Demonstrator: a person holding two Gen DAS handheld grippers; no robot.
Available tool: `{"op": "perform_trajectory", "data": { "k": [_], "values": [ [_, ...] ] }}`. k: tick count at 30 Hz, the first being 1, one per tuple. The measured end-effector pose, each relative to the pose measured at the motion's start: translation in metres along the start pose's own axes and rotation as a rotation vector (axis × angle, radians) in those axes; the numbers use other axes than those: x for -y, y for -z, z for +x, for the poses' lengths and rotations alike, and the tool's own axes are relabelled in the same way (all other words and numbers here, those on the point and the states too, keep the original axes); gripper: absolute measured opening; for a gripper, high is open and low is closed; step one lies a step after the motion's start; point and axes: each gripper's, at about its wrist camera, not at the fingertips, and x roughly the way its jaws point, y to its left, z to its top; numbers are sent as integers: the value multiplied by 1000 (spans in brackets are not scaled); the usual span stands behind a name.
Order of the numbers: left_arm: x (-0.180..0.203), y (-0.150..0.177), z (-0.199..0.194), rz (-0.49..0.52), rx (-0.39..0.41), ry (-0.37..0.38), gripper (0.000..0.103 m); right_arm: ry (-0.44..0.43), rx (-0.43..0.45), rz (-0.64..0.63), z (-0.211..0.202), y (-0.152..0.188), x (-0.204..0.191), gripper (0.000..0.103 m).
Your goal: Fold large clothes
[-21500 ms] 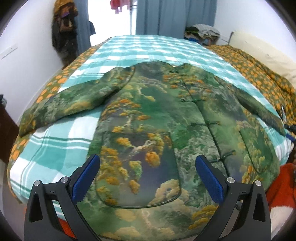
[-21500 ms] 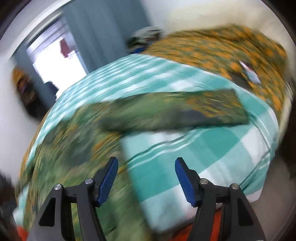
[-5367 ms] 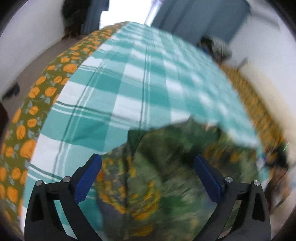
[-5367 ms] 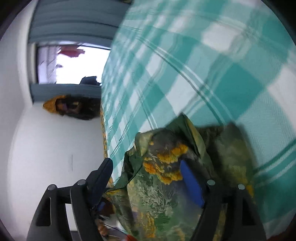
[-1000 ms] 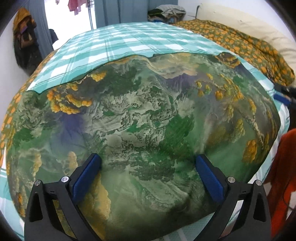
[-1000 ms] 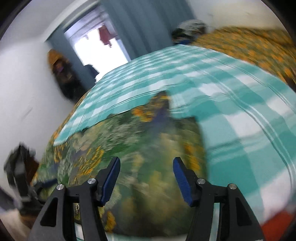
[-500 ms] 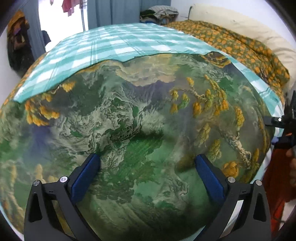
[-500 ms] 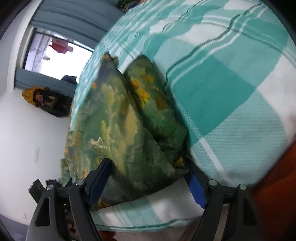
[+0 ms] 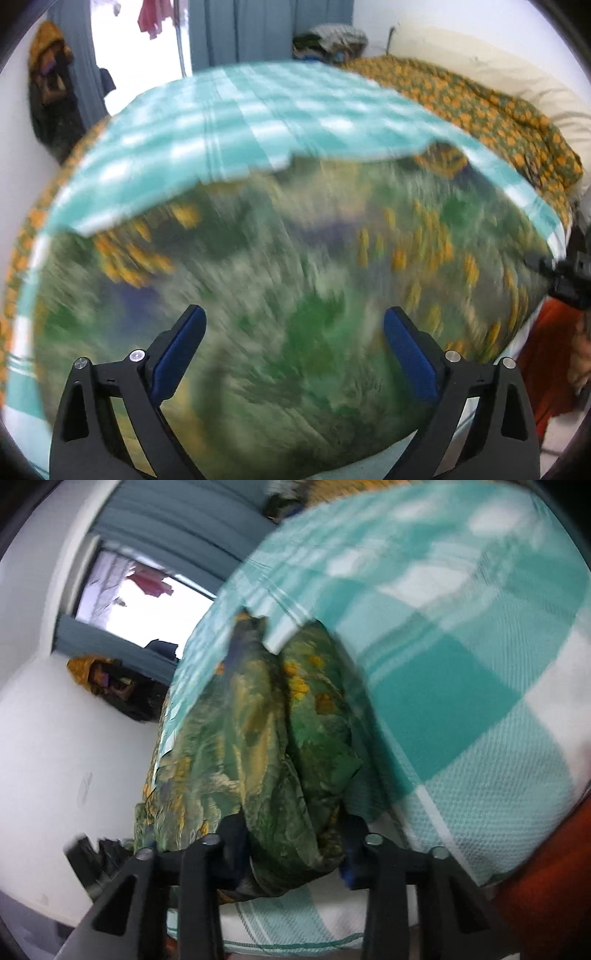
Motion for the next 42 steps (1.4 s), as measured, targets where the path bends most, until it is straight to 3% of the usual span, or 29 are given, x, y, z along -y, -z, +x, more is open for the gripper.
{"op": "perform_trajectory", "data": {
  "k": [4,9,12,15,17,20,22,23,24,27,31,33,35,38,42],
  "values": [
    [6,-49,-34,21,21,97,99,9,79,-197,-20,-2,-52,33],
    [37,-106,-41,59,-131,409,99,12,147,-521,-35,11,-135,33],
    [52,-122,-42,63,-157,478,99,7,163,-698,-41,31,-173,33],
    [58,-127,-41,93,-180,489,100,1,164,-878,-39,59,-205,33],
    [60,-125,-37,128,-206,427,101,0,162,-988,-36,79,-220,33],
    [61,-115,-27,191,-230,272,100,-4,152,-1108,-29,105,-235,33],
    [57,-103,-20,209,-245,192,86,-7,148,-1168,-26,121,-242,33],
    [54,-100,-16,208,-252,176,58,-6,147,-1196,-25,128,-244,33],
    [47,-96,-12,188,-264,190,43,-2,146,-1212,-23,131,-245,33],
    [29,-95,-13,133,-267,221,29,6,129,-1192,-21,130,-242,34],
    [2,-97,-26,107,-246,216,27,-52,107,-1164,-31,124,-243,57],
    [-18,-97,-31,88,-243,218,27,-121,94,-1098,-43,113,-237,58],
    [-46,-92,-39,49,-233,215,27,-133,91,-987,-51,94,-225,58],
    [-88,-77,-39,0,-225,199,27,-88,66,-791,-43,54,-196,58],
    [-140,-52,-32,-79,-225,196,28,-53,-3,-755,-14,32,-190,48]
  ]
}}
